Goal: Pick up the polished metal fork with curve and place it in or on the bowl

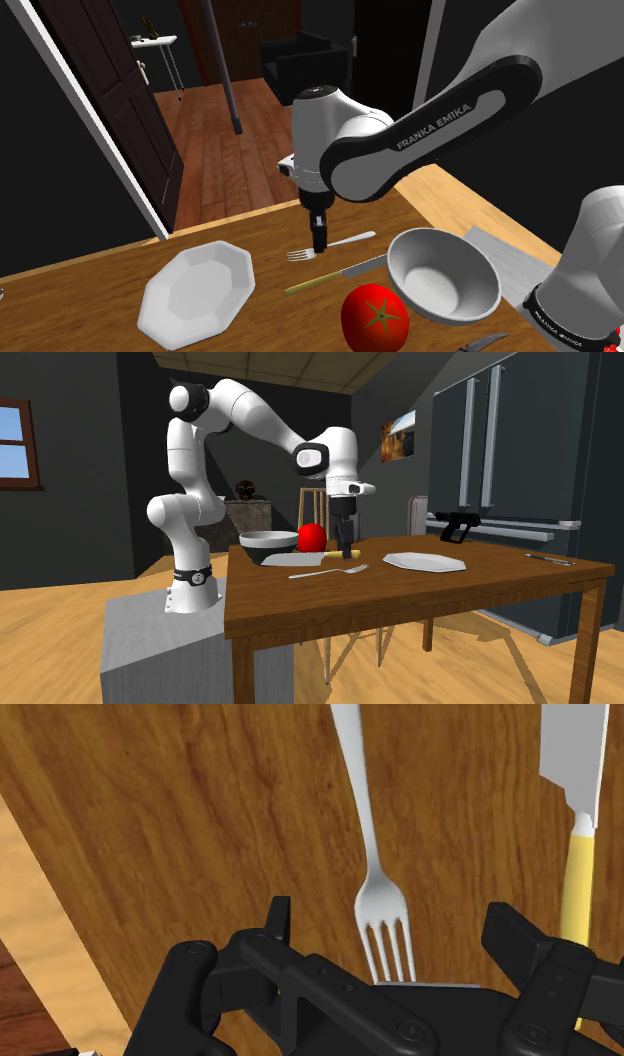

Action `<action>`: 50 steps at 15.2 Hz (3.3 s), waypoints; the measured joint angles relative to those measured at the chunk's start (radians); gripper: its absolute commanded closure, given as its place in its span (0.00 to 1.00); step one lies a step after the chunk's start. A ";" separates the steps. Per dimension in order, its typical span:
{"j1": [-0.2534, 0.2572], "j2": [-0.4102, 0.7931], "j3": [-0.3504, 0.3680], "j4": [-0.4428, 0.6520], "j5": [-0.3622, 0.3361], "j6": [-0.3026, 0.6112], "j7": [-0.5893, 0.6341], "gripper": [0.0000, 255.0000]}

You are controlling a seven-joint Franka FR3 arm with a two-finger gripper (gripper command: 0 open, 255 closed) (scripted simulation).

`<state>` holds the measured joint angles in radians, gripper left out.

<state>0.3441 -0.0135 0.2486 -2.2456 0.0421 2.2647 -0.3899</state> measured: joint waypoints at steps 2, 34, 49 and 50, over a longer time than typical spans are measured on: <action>0.005 0.025 0.006 -0.001 -0.005 0.025 0.001 0.00; 0.009 0.023 0.009 0.021 -0.004 0.003 0.004 1.00; 0.005 -0.068 0.003 0.133 0.018 -0.197 -0.010 1.00; 0.005 -0.073 0.003 0.139 0.019 -0.208 -0.009 1.00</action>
<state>0.3496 -0.0862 0.2517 -2.1070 0.0607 2.0568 -0.3988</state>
